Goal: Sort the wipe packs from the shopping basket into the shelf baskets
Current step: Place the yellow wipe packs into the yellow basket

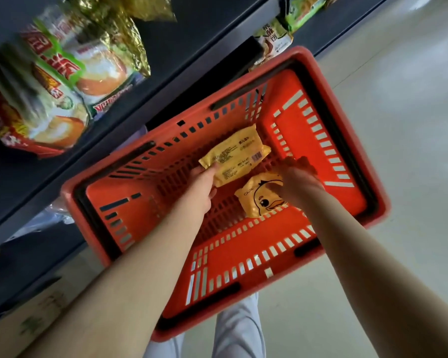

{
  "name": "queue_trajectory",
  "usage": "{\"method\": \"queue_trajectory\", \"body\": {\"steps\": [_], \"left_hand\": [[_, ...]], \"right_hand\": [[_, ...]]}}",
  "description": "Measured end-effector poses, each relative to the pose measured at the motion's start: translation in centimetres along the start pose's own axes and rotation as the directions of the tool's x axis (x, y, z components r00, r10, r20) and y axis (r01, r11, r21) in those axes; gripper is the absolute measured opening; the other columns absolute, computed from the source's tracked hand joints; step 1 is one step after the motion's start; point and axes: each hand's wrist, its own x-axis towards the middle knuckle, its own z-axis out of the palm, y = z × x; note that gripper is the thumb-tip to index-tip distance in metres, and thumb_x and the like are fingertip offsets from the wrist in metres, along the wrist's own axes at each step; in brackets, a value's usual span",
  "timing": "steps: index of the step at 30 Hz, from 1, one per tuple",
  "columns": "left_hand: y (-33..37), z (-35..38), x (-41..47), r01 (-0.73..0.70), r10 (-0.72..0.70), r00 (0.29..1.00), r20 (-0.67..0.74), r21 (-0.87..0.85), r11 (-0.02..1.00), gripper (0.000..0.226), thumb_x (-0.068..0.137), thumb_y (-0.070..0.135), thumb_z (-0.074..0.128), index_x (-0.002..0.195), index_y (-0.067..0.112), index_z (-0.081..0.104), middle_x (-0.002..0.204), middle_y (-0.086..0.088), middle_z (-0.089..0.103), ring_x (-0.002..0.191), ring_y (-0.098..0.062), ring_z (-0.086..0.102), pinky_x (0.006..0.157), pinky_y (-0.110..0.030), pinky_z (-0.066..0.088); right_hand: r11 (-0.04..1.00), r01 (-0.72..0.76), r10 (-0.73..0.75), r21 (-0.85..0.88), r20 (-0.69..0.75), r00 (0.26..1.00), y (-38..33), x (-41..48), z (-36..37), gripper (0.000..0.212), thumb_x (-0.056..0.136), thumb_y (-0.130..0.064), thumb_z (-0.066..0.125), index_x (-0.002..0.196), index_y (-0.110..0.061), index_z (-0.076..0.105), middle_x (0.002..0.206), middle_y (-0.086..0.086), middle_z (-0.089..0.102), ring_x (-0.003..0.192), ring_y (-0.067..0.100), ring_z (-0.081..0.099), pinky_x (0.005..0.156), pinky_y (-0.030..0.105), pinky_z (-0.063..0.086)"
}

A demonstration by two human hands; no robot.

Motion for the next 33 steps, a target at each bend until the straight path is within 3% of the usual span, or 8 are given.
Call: {"method": "queue_trajectory", "body": {"steps": [4, 8, 11, 16, 20, 23, 28, 33], "left_hand": [[0.3, 0.6, 0.1, -0.080, 0.083, 0.992, -0.091, 0.036, 0.996, 0.037, 0.094, 0.039, 0.058, 0.122, 0.016, 0.053, 0.116, -0.002, 0.055, 0.102, -0.020, 0.052, 0.092, -0.036, 0.043], [0.1, -0.1, -0.7, -0.189, 0.190, 0.980, -0.063, 0.017, 0.982, 0.043, 0.093, 0.041, 0.059, 0.129, 0.019, 0.052, 0.127, 0.001, 0.057, 0.118, -0.021, 0.053, 0.097, -0.036, 0.042], [0.2, -1.7, -2.8, -0.362, 0.378, 0.923, -0.069, 0.172, 0.916, 0.037, 0.095, 0.035, 0.057, 0.126, 0.015, 0.053, 0.117, 0.000, 0.062, 0.104, -0.017, 0.058, 0.083, -0.029, 0.044], [1.5, -6.5, -8.0, -0.500, 0.531, 0.841, -0.103, 0.226, 0.836, 0.015, 0.097, 0.021, 0.053, 0.110, 0.016, 0.048, 0.108, -0.009, 0.064, 0.100, -0.027, 0.063, 0.081, -0.037, 0.052], [3.2, -10.7, -15.9, -0.587, 0.626, 0.774, -0.095, 0.262, 0.766, 0.013, 0.099, 0.020, 0.050, 0.109, 0.019, 0.042, 0.105, -0.010, 0.059, 0.099, -0.028, 0.060, 0.074, -0.032, 0.048], [4.9, -13.1, -23.6, -0.677, 0.712, 0.691, -0.125, 0.235, 0.698, 0.030, 0.099, 0.014, 0.049, 0.122, 0.027, 0.036, 0.117, -0.012, 0.056, 0.094, -0.015, 0.062, 0.080, -0.026, 0.051], [6.4, -16.7, -36.7, -0.792, 0.833, 0.533, -0.148, 0.258, 0.553, 0.022, 0.102, 0.008, 0.040, 0.105, 0.025, 0.054, 0.099, 0.025, 0.059, 0.086, 0.006, 0.055, 0.075, -0.011, 0.038], [7.3, -20.8, -46.4, -0.827, 0.814, 0.551, -0.182, 0.005, 0.561, 0.038, 0.102, 0.009, 0.039, 0.088, 0.027, 0.069, 0.094, 0.027, 0.068, 0.084, 0.005, 0.058, 0.076, -0.024, 0.041]], "right_hand": [[0.996, 0.015, -0.013, -0.092, 0.022, 1.000, -0.4, -0.1, -0.3, 0.054, 0.085, -0.049, 0.063, 0.133, -0.027, 0.052, 0.134, 0.004, 0.053, 0.126, 0.029, 0.045, 0.106, 0.046, 0.039], [0.990, 0.053, -0.051, -0.134, 0.017, 0.999, -0.7, -0.4, -1.4, 0.045, 0.086, -0.042, 0.064, 0.127, -0.025, 0.057, 0.137, 0.003, 0.049, 0.129, 0.028, 0.043, 0.108, 0.045, 0.038], [0.991, 0.136, -0.136, -0.003, 0.030, 0.990, -0.6, -2.1, -3.0, 0.039, 0.090, -0.040, 0.060, 0.125, -0.023, 0.057, 0.120, -0.001, 0.063, 0.106, 0.017, 0.061, 0.084, 0.027, 0.052], [0.961, 0.155, -0.060, 0.230, -0.374, 0.925, 0.2, -8.5, -7.0, 0.032, 0.093, -0.041, 0.058, 0.117, -0.022, 0.066, 0.098, -0.002, 0.073, 0.072, 0.013, 0.061, 0.053, 0.020, 0.040], [0.705, 0.159, 0.146, 0.691, -0.361, 0.921, 0.0, -15.3, -11.7, 0.031, 0.092, -0.043, 0.058, 0.111, -0.020, 0.068, 0.100, 0.003, 0.072, 0.087, 0.022, 0.067, 0.073, 0.038, 0.055], [0.504, 0.265, 0.146, 0.822, -0.384, 0.912, -2.0, -21.4, -16.6, 0.022, 0.093, -0.035, 0.059, 0.104, -0.021, 0.071, 0.098, 0.008, 0.072, 0.089, 0.026, 0.068, 0.078, 0.039, 0.055], [0.286, 0.374, -0.009, 0.882, -0.388, 0.922, -6.7, -29.3, -23.6, 0.016, 0.090, -0.036, 0.061, 0.089, -0.028, 0.075, 0.084, 0.009, 0.074, 0.076, 0.032, 0.070, 0.070, 0.046, 0.056], [0.233, 0.499, -0.354, 0.835, -0.405, 0.843, -12.3, -35.3, -30.5, 0.024, 0.092, -0.024, 0.056, 0.091, -0.009, 0.075, 0.083, 0.008, 0.074, 0.074, 0.022, 0.068, 0.063, 0.032, 0.053]]}}
